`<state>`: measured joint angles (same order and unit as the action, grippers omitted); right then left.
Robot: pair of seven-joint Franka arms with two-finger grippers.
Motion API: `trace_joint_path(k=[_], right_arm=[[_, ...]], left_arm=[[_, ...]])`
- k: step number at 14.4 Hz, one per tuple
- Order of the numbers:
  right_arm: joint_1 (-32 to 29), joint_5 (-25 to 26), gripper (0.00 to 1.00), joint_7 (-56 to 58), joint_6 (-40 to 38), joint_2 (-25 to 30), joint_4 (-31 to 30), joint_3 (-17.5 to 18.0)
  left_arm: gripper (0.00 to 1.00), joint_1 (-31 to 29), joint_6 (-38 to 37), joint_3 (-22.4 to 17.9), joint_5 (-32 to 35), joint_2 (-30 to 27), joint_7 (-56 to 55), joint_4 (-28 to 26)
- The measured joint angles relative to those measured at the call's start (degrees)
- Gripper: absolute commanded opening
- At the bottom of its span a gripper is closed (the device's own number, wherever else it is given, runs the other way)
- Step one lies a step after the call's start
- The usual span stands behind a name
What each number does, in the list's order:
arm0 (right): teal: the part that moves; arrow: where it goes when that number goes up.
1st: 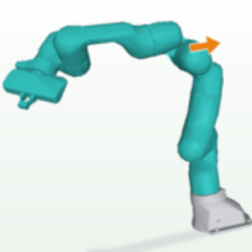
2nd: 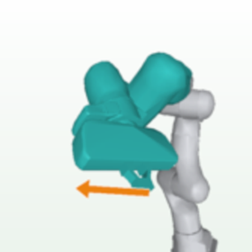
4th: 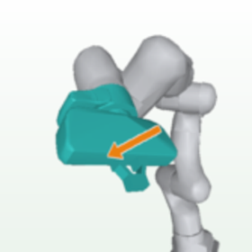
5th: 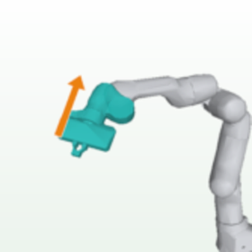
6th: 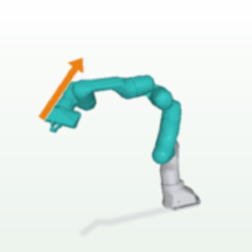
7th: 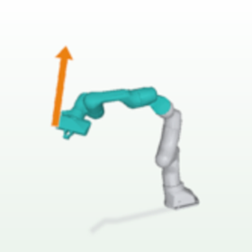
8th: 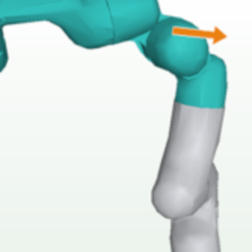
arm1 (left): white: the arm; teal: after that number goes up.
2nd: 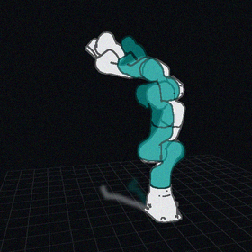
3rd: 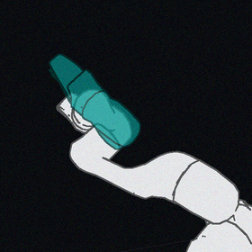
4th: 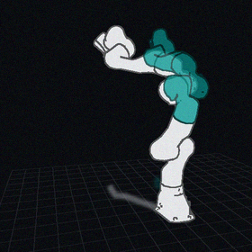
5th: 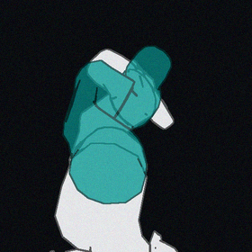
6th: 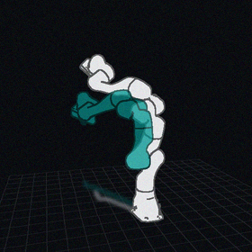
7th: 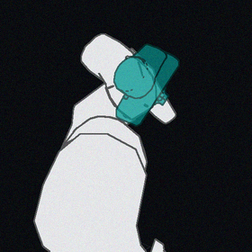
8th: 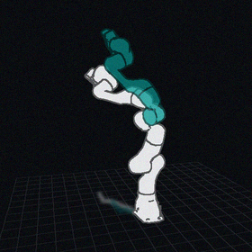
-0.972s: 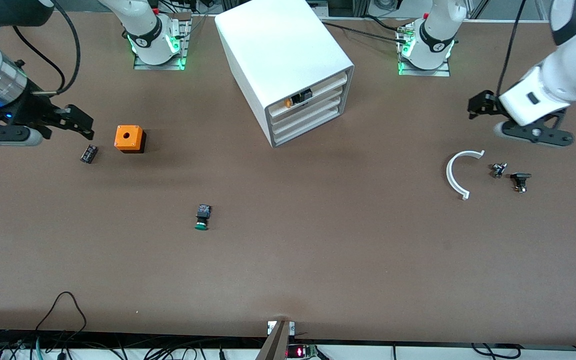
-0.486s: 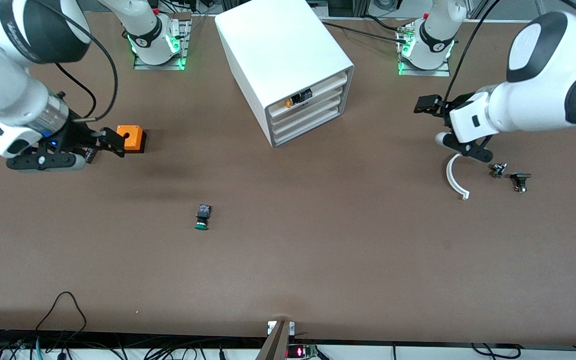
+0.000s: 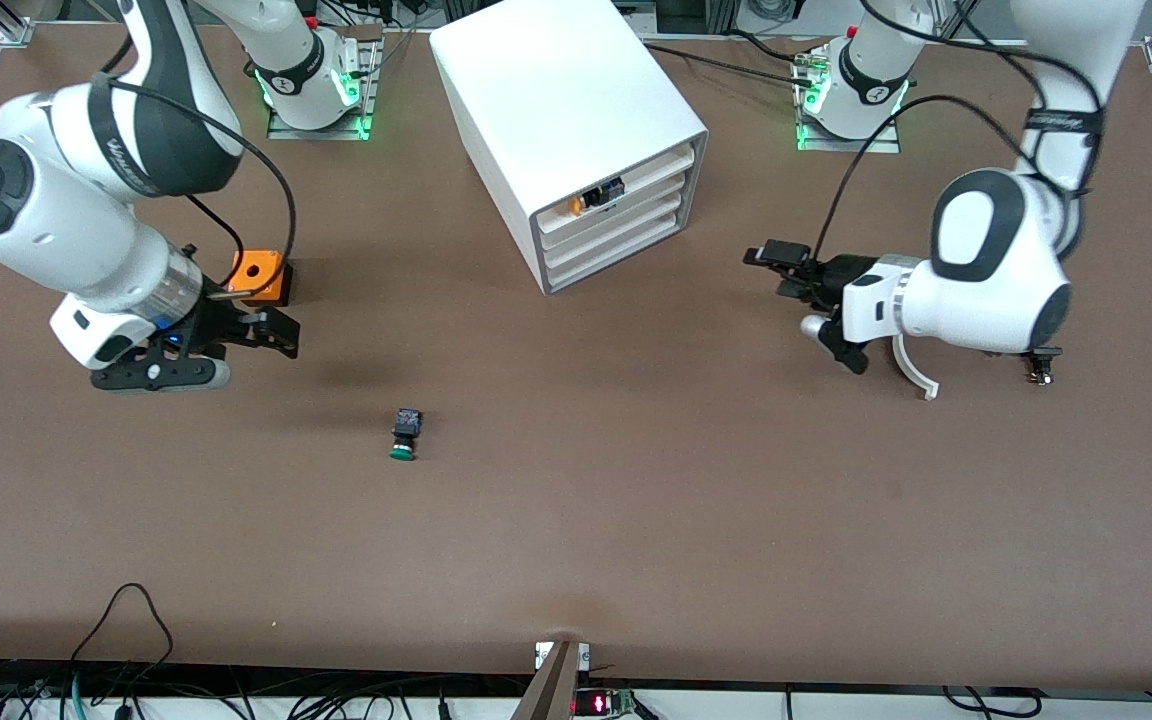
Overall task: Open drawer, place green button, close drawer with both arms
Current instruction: 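Grasp the green button with the right gripper while the left gripper grips the drawer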
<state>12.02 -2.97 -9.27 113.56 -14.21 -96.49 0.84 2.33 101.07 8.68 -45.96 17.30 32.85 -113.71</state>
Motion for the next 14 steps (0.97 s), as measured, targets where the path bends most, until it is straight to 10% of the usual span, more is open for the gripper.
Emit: trace_joint_path(k=[6, 14], right_arm=[[2.2, -0.2, 1.0, -2.7, 8.0, -6.2, -0.1, 0.1], [4.6, -0.3, 1.0, -5.3, 17.7, -13.7, -0.2, 0.1]], left_arm=[[0.75, 0.1, 3.2, 1.1, -19.3, 4.6, 23.0, -13.6], [0.66, 1.2, 4.5, 6.5, -27.8, 14.2, 35.4, -16.0]])
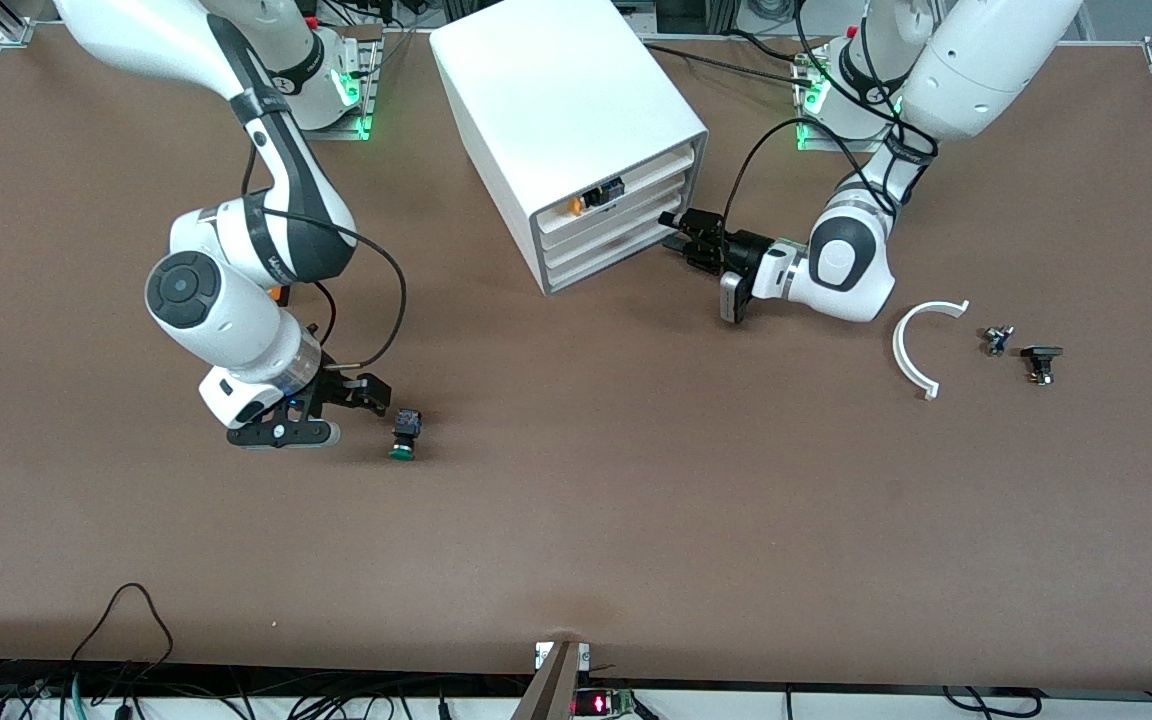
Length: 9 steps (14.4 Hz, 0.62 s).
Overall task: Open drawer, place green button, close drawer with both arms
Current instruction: 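Grasp the green button with the right gripper while the left gripper grips the drawer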
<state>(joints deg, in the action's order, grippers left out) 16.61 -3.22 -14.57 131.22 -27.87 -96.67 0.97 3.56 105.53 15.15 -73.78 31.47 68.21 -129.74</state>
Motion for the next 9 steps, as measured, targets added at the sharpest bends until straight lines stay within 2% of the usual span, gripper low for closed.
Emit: trace_joint_path(k=[4, 5, 6, 9], right_arm=[[1.2, 0.0, 1.0, -0.6, 4.2, -4.3, -0.3, 0.0], [1.5, 0.0, 1.0, -0.9, 5.6, -5.4, -0.6, 0.0], [1.6, 0.0, 1.0, -1.1, 6.9, -6.5, -0.9, 0.0], [1.8, 0.0, 1.0, -1.2, 9.9, -9.2, -1.5, 0.0]], left_arm=[[0.59, 0.5, 1.4, 1.4, -3.1, 1.6, 1.8, -0.8], [0.53, 0.8, 1.5, 1.7, -3.7, 1.7, 1.9, -1.0], [0.44, 1.0, 1.5, 2.1, -4.2, 1.8, 2.0, -1.2], [0.04, 1.4, 1.5, 3.4, -4.6, 1.9, 2.0, -1.5]])
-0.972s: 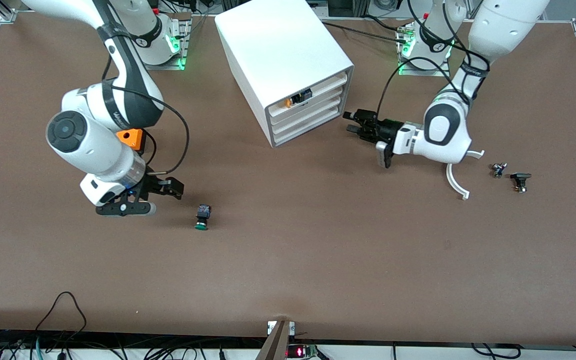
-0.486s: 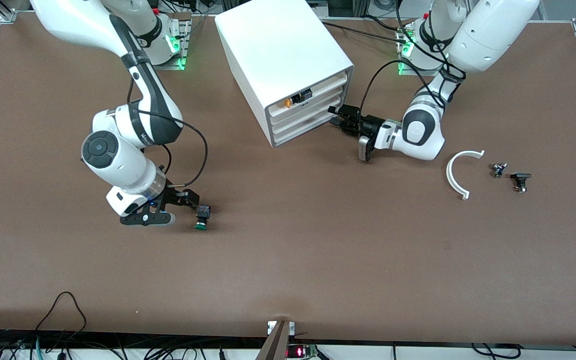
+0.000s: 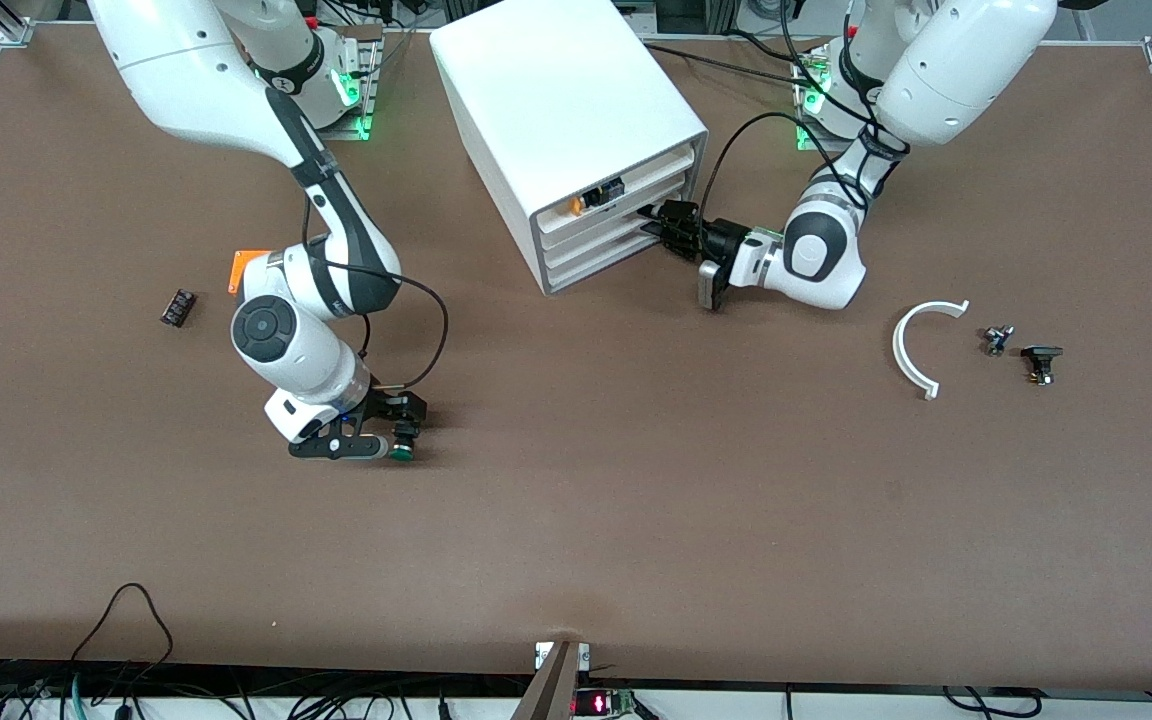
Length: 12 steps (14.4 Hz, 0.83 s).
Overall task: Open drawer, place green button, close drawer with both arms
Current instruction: 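Grasp the green button with the right gripper while the left gripper grips the drawer, then pull the drawer open with the left gripper while the right gripper lifts the button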
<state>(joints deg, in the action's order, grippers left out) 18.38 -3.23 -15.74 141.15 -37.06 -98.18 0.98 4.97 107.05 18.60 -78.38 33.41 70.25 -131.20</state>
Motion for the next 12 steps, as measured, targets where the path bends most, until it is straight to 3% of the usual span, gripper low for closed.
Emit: trace_joint_path(k=[1, 7, 9, 12], right_arm=[[0.0, 0.0, 1.0, -0.2, 0.6, -0.6, -0.1, 0.0], [0.5, 0.0, 0.92, -1.2, 3.3, -2.7, -0.2, 0.0], [0.6, 0.0, 0.76, -1.3, 4.6, -3.6, -0.2, 0.5], [0.6, 0.0, 0.36, -1.5, 5.5, -4.3, -0.2, 0.8]], left_arm=[[0.0, 0.1, 0.2, 0.1, 0.0, 0.0, 0.0, 0.0], [0.0, -0.8, 0.8, -0.4, 0.4, 0.1, 0.4, 0.2], [0.0, -2.2, 0.9, -0.9, 2.4, 0.1, 0.3, 1.5], [0.0, -4.2, 0.6, -3.0, 7.1, 0.1, -2.1, 5.3]])
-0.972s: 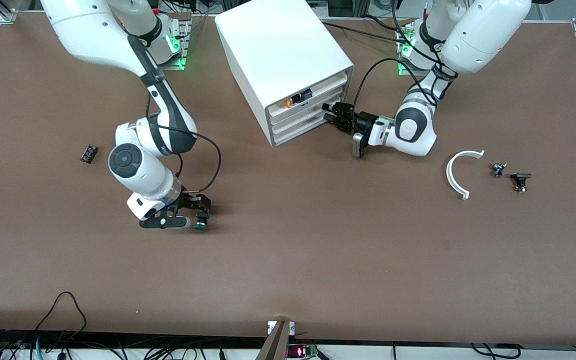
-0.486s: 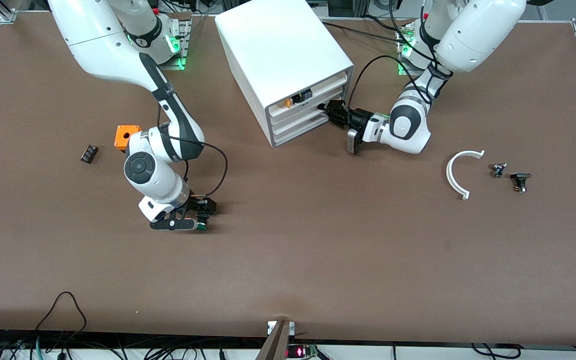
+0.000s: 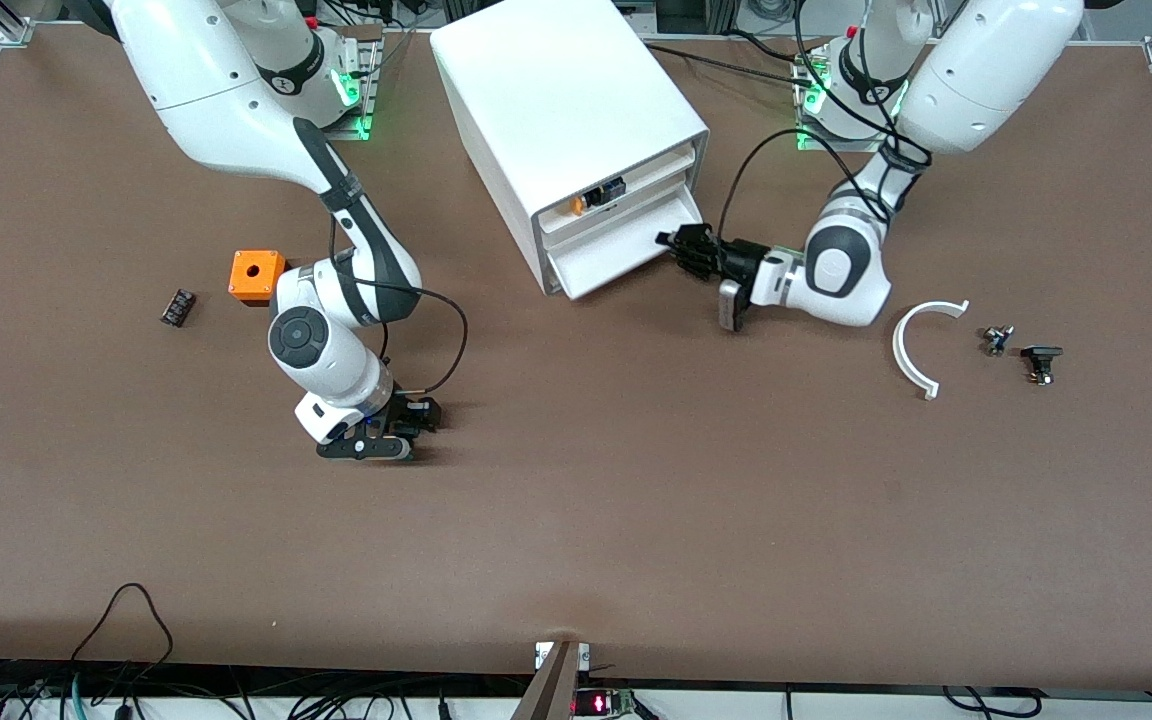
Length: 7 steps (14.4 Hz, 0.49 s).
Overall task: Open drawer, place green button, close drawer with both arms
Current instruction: 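Pull the drawer open with the left gripper while the right gripper lifts the button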
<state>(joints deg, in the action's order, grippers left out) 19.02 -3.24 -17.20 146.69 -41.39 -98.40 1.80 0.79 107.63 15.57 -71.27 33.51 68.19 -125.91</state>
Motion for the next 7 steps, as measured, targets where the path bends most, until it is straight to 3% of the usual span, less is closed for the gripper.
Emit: trace_joint_path(k=[2, 3, 7], right_arm=[[0.0, 0.0, 0.08, 0.0, 0.1, 0.0, 0.0, 0.0], [0.0, 0.0, 0.0, 0.0, 0.2, 0.0, 0.1, 0.0], [0.0, 0.0, 0.0, -0.7, 0.3, 0.0, 0.3, 0.0]], left_arm=[[0.0, -0.5, -0.3, -1.4, 2.9, 0.0, -2.8, 2.8], [0.0, -0.6, -0.4, -1.9, 3.9, 0.0, -4.0, 3.8], [0.0, -0.7, -1.1, -3.9, 5.9, 0.8, -5.8, 6.9]])
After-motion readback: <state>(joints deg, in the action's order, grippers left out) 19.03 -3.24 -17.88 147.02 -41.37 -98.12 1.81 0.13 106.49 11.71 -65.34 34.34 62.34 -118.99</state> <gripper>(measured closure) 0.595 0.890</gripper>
